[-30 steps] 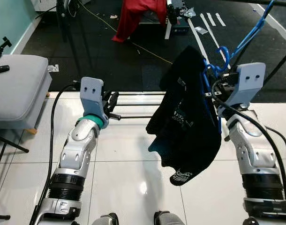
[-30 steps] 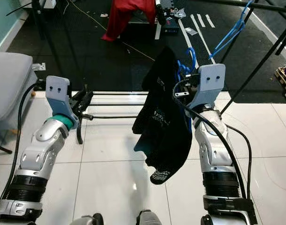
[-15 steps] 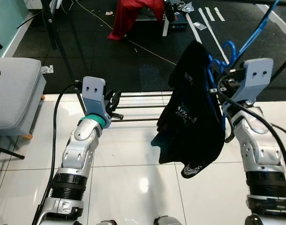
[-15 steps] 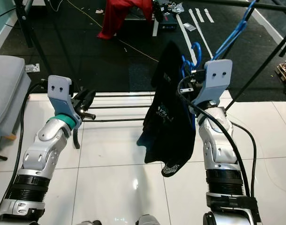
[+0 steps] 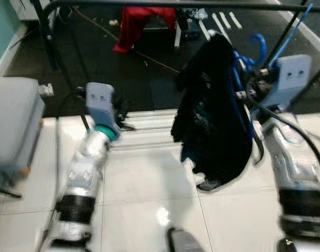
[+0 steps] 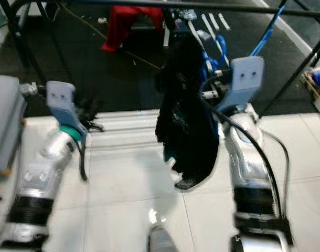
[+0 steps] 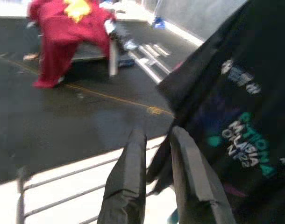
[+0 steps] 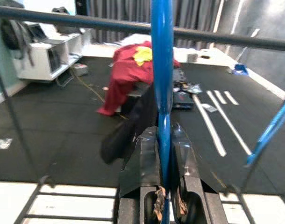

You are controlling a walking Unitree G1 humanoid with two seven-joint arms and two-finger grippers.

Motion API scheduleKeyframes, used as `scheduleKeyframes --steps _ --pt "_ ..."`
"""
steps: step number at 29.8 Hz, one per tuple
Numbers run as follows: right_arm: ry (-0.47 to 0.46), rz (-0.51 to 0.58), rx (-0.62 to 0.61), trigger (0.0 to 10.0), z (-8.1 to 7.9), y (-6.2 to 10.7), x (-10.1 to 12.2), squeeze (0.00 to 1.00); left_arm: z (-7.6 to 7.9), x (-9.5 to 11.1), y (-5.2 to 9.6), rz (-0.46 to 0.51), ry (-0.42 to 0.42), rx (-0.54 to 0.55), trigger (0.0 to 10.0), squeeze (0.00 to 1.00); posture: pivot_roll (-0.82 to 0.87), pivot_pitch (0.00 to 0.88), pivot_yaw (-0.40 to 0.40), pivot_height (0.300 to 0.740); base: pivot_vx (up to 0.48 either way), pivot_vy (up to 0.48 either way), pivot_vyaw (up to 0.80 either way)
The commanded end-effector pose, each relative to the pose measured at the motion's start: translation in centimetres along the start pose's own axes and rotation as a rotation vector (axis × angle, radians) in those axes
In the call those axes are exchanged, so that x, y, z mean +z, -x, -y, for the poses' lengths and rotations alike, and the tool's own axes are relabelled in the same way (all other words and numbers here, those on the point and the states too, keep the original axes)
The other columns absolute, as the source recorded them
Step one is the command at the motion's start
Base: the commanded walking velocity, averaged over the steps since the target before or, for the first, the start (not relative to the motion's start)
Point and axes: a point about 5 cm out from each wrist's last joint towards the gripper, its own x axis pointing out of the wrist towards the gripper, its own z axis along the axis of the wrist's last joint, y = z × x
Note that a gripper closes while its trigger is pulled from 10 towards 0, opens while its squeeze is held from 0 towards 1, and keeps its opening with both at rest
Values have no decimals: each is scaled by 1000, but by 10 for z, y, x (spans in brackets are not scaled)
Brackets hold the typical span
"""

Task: Hang hanger

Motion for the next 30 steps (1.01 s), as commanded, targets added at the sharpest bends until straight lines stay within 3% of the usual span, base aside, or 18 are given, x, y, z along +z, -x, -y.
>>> scheduleKeyframes --steps 1,25,30 --pt "-8 40 19 10000 -5 -2 8 0 -11 -7 6 -21 8 35 10000 0 -107 63 23 740 326 0 0" --pt "-20 24 42 10000 4 -8 15 0 -7 -7 6 -27 -1 15 10000 0 -110 72 31 740 320 0 0" --pt "-25 5 27 10000 8 -9 13 0 -2 -9 6 -52 -11 -21 10000 0 -108 76 35 740 0 0 0"
